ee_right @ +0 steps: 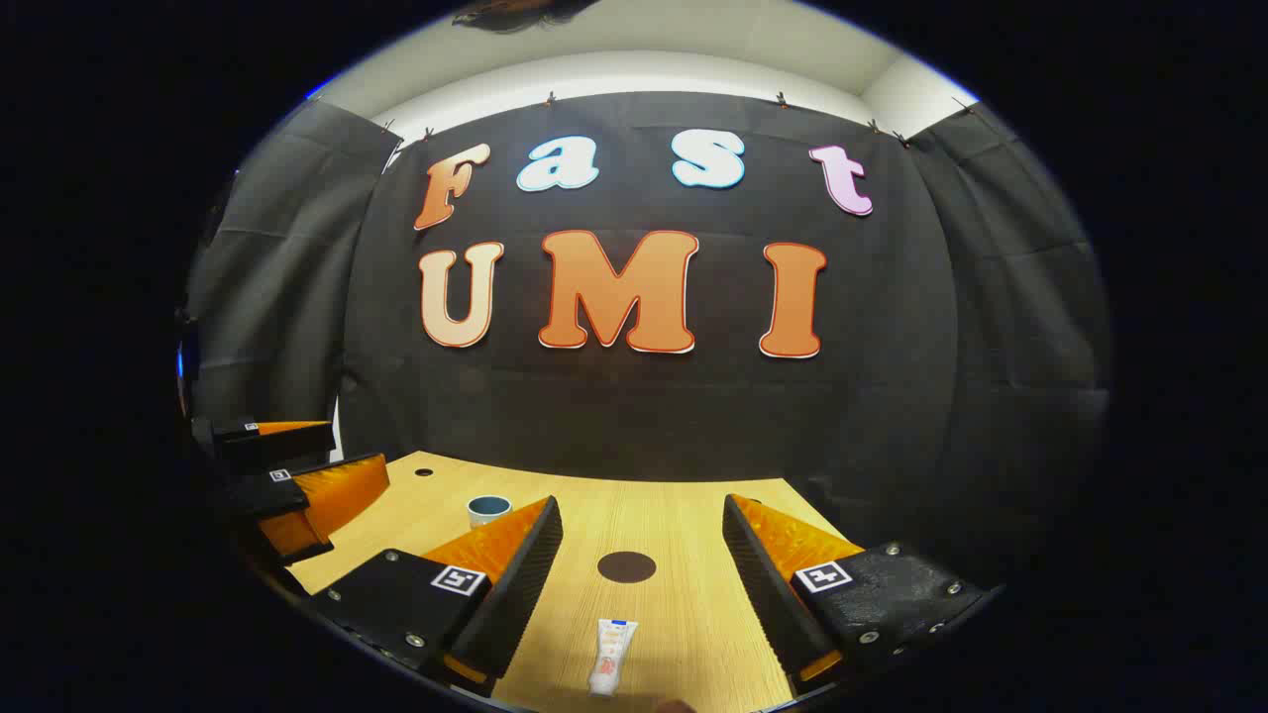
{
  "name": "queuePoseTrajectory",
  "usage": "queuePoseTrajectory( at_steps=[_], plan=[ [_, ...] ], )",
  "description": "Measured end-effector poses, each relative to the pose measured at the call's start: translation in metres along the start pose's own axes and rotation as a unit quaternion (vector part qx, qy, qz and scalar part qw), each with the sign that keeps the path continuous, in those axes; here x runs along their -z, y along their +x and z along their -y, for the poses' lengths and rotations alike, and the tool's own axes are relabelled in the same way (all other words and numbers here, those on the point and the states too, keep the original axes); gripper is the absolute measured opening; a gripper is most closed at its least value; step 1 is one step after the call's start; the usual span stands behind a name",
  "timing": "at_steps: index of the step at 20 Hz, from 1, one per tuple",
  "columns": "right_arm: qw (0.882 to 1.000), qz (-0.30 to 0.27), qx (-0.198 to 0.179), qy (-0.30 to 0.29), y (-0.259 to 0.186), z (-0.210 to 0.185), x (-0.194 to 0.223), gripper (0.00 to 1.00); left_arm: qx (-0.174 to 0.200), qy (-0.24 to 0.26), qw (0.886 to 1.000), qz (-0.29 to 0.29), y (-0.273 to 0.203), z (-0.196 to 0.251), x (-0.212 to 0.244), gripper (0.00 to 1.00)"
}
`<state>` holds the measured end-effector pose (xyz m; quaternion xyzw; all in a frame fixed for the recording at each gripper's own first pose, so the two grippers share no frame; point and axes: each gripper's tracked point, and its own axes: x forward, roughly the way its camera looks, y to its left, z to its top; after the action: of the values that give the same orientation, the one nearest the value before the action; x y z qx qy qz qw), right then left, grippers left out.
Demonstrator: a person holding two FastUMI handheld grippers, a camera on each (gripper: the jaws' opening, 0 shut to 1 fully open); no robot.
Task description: Put the toothbrush and toothpaste on the desktop into the cup, then pick up the cup and place it on the coaster on the desktop.
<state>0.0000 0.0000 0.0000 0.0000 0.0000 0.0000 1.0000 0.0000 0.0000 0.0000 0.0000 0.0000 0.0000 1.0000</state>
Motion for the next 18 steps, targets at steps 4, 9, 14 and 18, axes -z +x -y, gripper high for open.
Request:
queuePoseTrajectory(
  at_steps=[4, 9, 14, 18],
  plan=[
    [1.000, -0.002, -0.011, -0.009, 0.003, -0.008, 0.002, 0.98, 0.007, -0.008, 0.999, -0.048, 0.013, 0.002, 0.031, 0.98],
    [1.000, -0.003, -0.016, -0.013, 0.010, -0.010, 0.004, 0.98, 0.022, -0.012, 0.985, -0.170, 0.025, 0.003, 0.106, 0.99],
    [1.000, -0.011, -0.011, -0.015, 0.020, -0.007, 0.012, 0.99, 0.018, -0.020, 0.962, -0.273, 0.031, -0.005, 0.181, 0.99],
    [1.000, -0.018, -0.013, -0.019, 0.027, -0.009, 0.017, 0.98, 0.017, -0.011, 0.940, -0.341, 0.034, -0.006, 0.228, 0.99]
  ],
)
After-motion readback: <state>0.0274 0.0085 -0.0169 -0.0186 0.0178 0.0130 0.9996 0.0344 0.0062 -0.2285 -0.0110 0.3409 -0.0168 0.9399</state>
